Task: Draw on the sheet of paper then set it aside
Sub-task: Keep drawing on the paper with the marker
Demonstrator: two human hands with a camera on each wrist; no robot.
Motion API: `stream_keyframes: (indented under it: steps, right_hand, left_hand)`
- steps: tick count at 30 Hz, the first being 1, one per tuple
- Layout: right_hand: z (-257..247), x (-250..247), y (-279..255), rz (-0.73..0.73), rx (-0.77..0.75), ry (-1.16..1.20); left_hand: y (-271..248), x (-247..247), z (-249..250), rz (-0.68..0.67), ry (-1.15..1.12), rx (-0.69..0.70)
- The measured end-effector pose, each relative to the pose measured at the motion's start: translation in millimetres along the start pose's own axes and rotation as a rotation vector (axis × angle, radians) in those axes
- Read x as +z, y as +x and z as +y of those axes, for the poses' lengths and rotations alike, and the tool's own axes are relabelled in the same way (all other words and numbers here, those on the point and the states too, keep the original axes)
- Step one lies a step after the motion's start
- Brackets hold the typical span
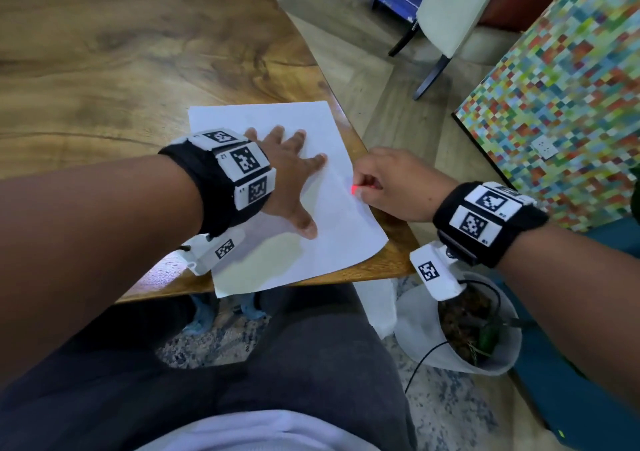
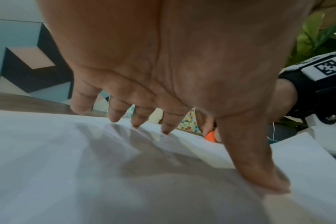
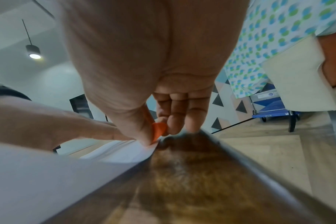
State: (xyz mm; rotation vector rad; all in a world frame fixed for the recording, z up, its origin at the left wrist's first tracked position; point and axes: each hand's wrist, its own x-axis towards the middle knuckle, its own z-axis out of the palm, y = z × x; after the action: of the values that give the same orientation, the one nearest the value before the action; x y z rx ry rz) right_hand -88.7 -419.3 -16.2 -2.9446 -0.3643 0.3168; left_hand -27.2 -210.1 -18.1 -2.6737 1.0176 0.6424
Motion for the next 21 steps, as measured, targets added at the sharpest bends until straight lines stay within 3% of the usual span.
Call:
stream_keyframes:
  steps: [8, 14, 21]
  right_hand:
    - [-7.9, -5.0, 3.0, -0.004, -0.004, 0.011]
    - [-24.7, -7.3, -19.1, -0.177, -0.209, -0.055]
    - [-12.9, -5.8, 3.3, -0.02, -0.058, -0.057]
  left_hand:
    - [-1.3, 10.8, 18.1, 0.012, 0.038, 0.175]
    - [1.6, 10.3, 19.2, -0.004, 0.051, 0.179]
    - [0.6, 10.0, 18.7, -0.005, 0.04, 0.173]
